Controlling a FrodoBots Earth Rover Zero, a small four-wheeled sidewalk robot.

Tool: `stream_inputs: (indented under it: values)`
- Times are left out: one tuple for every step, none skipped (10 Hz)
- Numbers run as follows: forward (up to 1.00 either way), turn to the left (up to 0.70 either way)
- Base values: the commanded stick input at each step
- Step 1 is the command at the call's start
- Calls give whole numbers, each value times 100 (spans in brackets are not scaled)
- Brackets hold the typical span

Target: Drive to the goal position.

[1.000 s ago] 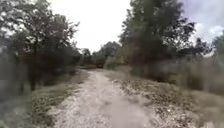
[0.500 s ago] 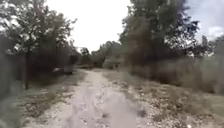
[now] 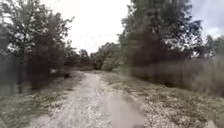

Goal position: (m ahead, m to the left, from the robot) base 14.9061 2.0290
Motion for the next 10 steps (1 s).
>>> stream_inputs:
  values:
    - [70,0]
    - [70,0]
    - [70,0]
    - [70,0]
    - [70,0]
    - [70,0]
    - [70,0]
    - [70,0]
    - [70,0]
    - [70,0]
